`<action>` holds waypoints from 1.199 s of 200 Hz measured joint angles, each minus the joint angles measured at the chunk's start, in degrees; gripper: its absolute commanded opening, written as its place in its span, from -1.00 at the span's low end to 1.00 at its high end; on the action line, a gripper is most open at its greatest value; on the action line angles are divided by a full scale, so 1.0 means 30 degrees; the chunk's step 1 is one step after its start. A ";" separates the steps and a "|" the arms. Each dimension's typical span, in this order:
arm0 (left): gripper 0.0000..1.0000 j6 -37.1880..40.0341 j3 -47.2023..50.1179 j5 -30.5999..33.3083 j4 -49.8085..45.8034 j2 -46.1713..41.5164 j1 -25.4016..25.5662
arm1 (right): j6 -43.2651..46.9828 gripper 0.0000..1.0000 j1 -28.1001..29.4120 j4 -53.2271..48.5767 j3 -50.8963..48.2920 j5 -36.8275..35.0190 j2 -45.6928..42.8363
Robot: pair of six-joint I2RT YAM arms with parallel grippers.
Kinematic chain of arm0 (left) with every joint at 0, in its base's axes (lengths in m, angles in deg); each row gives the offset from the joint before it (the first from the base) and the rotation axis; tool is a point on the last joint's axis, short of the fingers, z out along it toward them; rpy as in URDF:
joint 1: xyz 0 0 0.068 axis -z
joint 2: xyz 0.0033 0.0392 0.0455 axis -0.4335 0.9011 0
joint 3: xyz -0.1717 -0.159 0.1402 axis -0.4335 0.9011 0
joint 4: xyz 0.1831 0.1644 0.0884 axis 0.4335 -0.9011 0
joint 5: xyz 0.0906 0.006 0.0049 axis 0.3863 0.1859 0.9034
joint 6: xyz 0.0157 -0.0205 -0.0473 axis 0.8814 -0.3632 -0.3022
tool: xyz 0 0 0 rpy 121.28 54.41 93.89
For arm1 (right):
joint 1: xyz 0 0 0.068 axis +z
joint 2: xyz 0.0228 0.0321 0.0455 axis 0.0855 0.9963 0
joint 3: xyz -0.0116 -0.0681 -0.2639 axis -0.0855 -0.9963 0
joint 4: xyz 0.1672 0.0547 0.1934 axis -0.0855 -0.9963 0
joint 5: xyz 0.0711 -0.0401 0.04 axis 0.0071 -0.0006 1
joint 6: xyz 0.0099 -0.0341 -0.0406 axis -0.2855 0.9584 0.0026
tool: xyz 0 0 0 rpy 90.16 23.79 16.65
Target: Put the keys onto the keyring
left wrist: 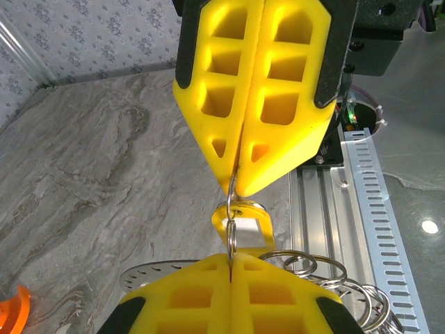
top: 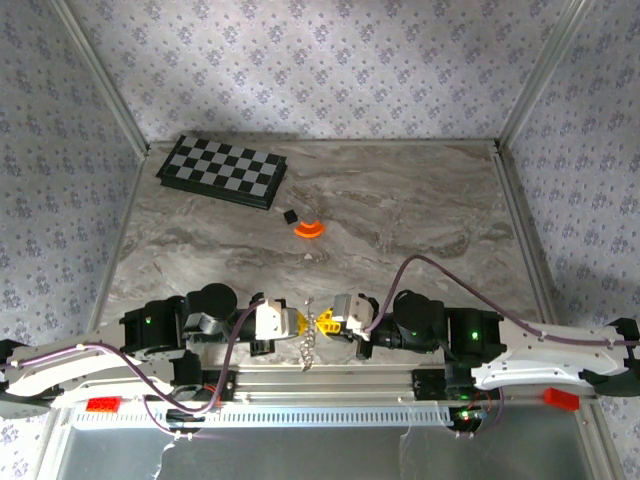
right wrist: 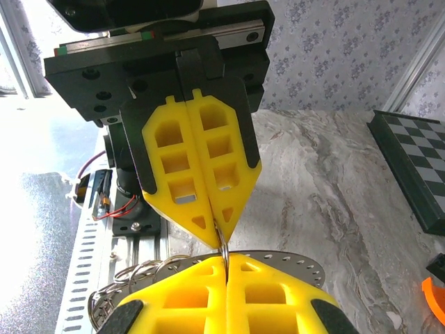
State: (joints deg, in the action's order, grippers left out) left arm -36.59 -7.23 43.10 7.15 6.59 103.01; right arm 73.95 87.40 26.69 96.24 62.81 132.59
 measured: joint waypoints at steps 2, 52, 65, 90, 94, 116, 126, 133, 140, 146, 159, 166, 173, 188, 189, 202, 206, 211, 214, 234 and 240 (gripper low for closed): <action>-1.00 0.0000 0.0000 0.0000 -0.0007 -0.0007 0.0000 | 0.0000 -1.00 -0.0007 0.0000 0.0000 0.0007 0.0007; -1.00 0.0000 0.0000 -0.0007 -0.0131 0.0000 0.0000 | 0.0000 -1.00 -0.0153 0.0080 -0.0015 0.0284 0.0095; -1.00 0.0007 0.0000 -0.0007 -0.0124 -0.0007 0.0000 | 0.0000 -1.00 -0.0175 0.0204 -0.0022 0.0342 0.0117; -1.00 0.0000 0.0000 -0.0007 -0.0124 -0.0007 0.0000 | 0.0000 -1.00 -0.0175 0.0306 -0.0022 0.0408 0.0160; -1.00 0.0000 0.0000 -0.0007 -0.0131 -0.0007 0.0000 | 0.0000 -1.00 -0.0189 0.0306 -0.0022 0.0423 0.0160; -1.00 0.0000 0.0000 -0.0007 -0.0146 -0.0007 0.0000 | 0.0000 -1.00 -0.0262 0.0488 -0.0131 0.0561 0.0160; -1.00 0.0007 0.0000 -0.0007 -0.0197 -0.0007 0.0000 | 0.0000 -1.00 -0.0284 0.0510 -0.0182 0.0641 0.0153; -1.00 0.0000 0.0000 -0.0007 -0.0204 -0.0007 0.0000 | 0.0000 -1.00 -0.0306 0.0525 -0.0204 0.0699 0.0153; -1.00 0.0007 0.0000 -0.0007 -0.0204 -0.0007 0.0000 | 0.0000 -1.00 -0.0328 0.0568 -0.0233 0.0707 0.0153; -1.00 0.0000 0.0000 -0.0007 -0.0204 -0.0007 0.0000 | 0.0000 -1.00 -0.0335 0.0597 -0.0255 0.0714 0.0153; -1.00 0.0000 0.0000 -0.0007 -0.0211 -0.0007 0.0000 | 0.0000 -1.00 -0.0350 0.0656 -0.0313 0.0714 0.0153; -1.00 0.0000 0.0000 -0.0007 -0.0219 -0.0007 0.0000 | 0.0000 -1.00 -0.0357 0.0699 -0.0342 0.0721 0.0153; -1.00 0.0000 0.0000 -0.0022 -0.0160 0.0000 0.0000 | 0.0000 -1.00 -0.0379 0.0699 -0.0372 0.0765 0.0153; -1.00 0.0007 0.0000 -0.0087 0.0087 -0.0022 0.0000 | 0.0000 -1.00 -0.0386 0.0678 -0.0561 0.0780 0.0153; -1.00 0.0000 0.0000 -0.0095 0.0095 -0.0022 0.0000 | 0.0000 -1.00 -0.0386 0.0670 -0.0568 0.0780 0.0153; -1.00 0.0000 0.0000 -0.0146 0.0095 -0.0022 0.0000 | 0.0000 -1.00 -0.0423 0.0634 -0.0656 0.0780 0.0138; -1.00 0.0007 0.0000 -0.0146 0.0095 -0.0022 0.0000 | 0.0000 -1.00 -0.0430 0.0627 -0.0663 0.0780 0.0138; -1.00 0.0000 0.0000 -0.0153 0.0102 -0.0022 0.0000 | 0.0000 -1.00 -0.0444 0.0634 -0.0663 0.0780 0.0131; -1.00 0.0000 0.0000 -0.0160 0.0102 -0.0022 0.0000 | 0.0000 -1.00 -0.0452 0.0641 -0.0663 0.0780 0.0131; -1.00 0.0007 0.0000 -0.0160 0.0146 -0.0022 0.0000 | 0.0007 -1.00 -0.0459 0.0641 -0.0663 0.0838 0.0102; -1.00 0.0000 0.0000 -0.0168 0.0146 -0.0022 0.0000 | 0.0007 -1.00 -0.0459 0.0641 -0.0663 0.0845 0.0095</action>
State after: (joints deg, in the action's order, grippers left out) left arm -36.59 -7.23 42.59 7.58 6.53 103.01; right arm 73.97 86.03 28.62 94.25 65.35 132.87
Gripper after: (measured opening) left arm 0.047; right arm 0.052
